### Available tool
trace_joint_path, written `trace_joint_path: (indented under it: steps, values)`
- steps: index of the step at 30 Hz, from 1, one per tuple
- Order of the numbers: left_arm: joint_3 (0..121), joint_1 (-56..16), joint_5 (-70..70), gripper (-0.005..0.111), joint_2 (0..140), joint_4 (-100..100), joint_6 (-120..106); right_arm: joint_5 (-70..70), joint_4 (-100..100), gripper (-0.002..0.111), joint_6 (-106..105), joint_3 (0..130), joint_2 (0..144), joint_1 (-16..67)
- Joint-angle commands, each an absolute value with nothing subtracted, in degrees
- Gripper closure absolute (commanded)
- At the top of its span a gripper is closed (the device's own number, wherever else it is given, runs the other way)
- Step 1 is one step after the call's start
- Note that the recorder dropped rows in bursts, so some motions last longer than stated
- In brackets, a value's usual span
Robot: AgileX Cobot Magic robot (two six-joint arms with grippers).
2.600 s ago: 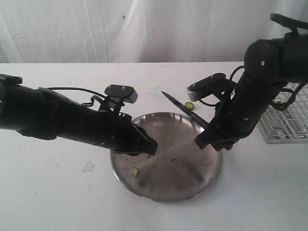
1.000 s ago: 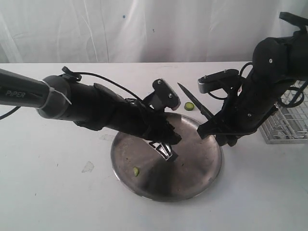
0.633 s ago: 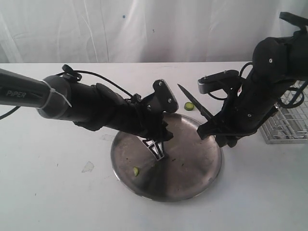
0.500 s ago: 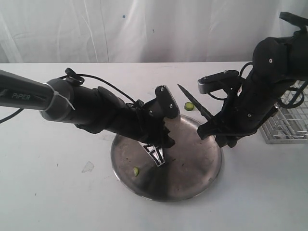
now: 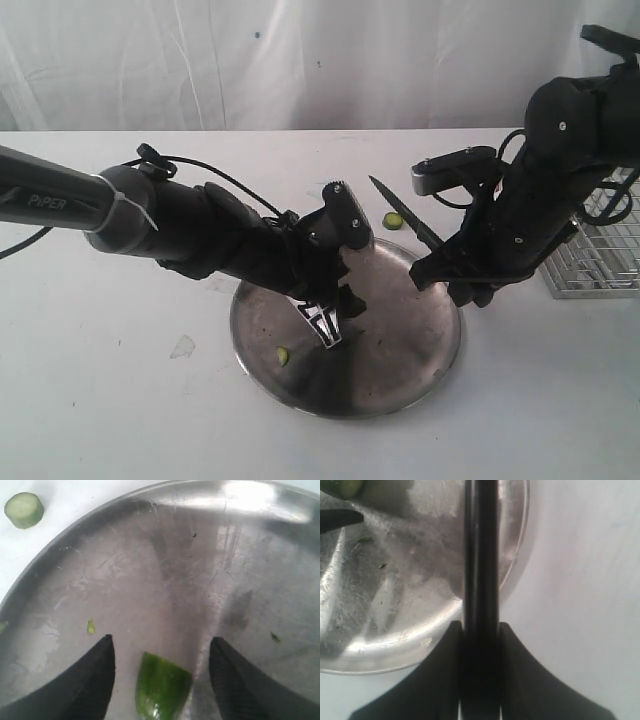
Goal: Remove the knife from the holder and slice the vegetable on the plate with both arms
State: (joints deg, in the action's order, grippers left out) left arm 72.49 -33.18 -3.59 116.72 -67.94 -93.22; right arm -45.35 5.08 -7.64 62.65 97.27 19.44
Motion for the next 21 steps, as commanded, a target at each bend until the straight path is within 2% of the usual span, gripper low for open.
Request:
trace_joint_path:
  steps: [1, 7, 10, 11, 13, 14, 17, 21]
  values:
    - [72.7, -33.3, -4.1, 0.039, 116.6, -68.6, -92.7, -45.3, 5.0, 0.108, -7.7, 62.8, 96.6, 19.3]
    - [72.7, -33.3, -1.4, 0.038, 113.1, -68.2, -94.7, -44.8, 5.0, 0.108, -7.7, 62.8, 96.6, 19.3]
    - [72.7, -33.3, 5.9, 0.041, 108.3, -68.3, -95.1, -44.2, 5.0, 0.108, -7.7, 62.8, 96.6, 19.3]
    - [72.7, -33.3, 8.6, 0.045, 106.1, -69.3, -95.1, -44.2, 5.0, 0.108, -7.7, 62.8, 96.6, 19.3]
    - [72.7, -33.3, 13.9, 0.061, 103.1, -73.4, -95.1, -44.3, 5.6, 0.108, -7.7, 62.8, 96.6, 19.3]
    - [72.7, -33.3, 16.9, 0.076, 101.4, -76.9, -95.1, -44.3, 6.1, 0.108, -7.7, 62.8, 96.6, 19.3]
    - [72.7, -33.3, 21.8, 0.106, 98.3, -87.6, -99.4, -45.9, 8.4, 0.108, -7.7, 62.8, 96.6, 20.0]
    - [71.6, -33.3, 26.5, 0.106, 97.0, -99.9, -116.4, -48.5, 7.9, 0.108, -9.3, 62.6, 96.6, 23.1]
